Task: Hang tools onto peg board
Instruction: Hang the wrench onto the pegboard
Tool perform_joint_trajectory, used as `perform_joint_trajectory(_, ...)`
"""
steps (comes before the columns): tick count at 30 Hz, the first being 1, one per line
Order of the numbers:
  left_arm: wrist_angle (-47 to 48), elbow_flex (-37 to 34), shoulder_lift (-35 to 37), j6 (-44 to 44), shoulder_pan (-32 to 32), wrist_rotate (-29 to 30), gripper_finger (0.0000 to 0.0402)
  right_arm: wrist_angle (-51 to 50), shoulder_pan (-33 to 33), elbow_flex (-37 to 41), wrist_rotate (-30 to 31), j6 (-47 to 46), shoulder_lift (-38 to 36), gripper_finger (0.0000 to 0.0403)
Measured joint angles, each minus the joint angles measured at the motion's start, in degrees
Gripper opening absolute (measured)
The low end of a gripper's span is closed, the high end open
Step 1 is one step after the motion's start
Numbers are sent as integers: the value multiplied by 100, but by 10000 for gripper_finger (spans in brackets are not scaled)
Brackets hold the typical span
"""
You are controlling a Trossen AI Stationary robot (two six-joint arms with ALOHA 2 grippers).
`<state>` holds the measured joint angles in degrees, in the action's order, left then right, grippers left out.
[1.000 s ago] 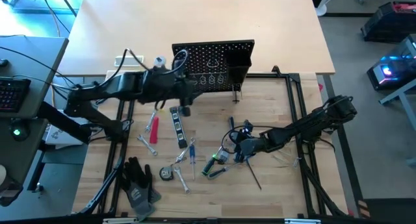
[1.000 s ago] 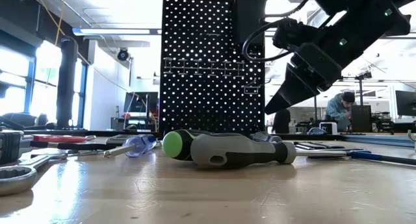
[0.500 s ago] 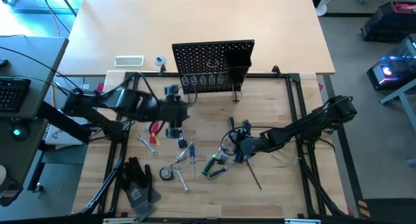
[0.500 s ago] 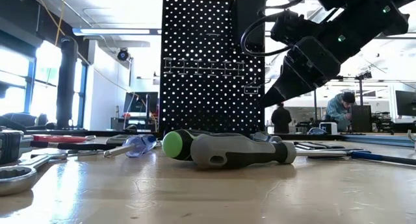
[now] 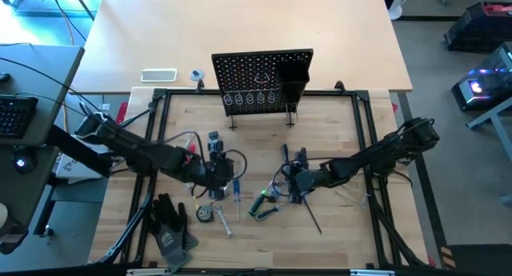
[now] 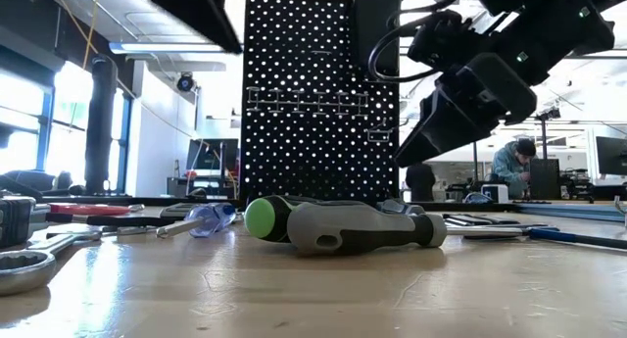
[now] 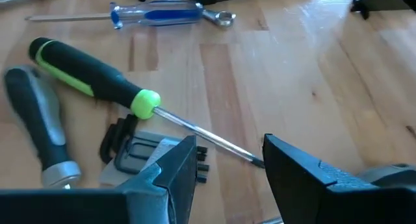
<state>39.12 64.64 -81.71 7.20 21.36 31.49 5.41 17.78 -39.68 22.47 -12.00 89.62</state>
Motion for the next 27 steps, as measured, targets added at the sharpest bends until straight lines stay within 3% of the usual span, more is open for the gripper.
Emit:
perform_joint_trajectory(10,-1200,-1547,0,1419,333,-29,195,4,195,0,-424,181,0,169)
perform_joint_trajectory(27,-1210,-1886,-23,3286,685,-2292,195,136,304,0,-567,196,0,169)
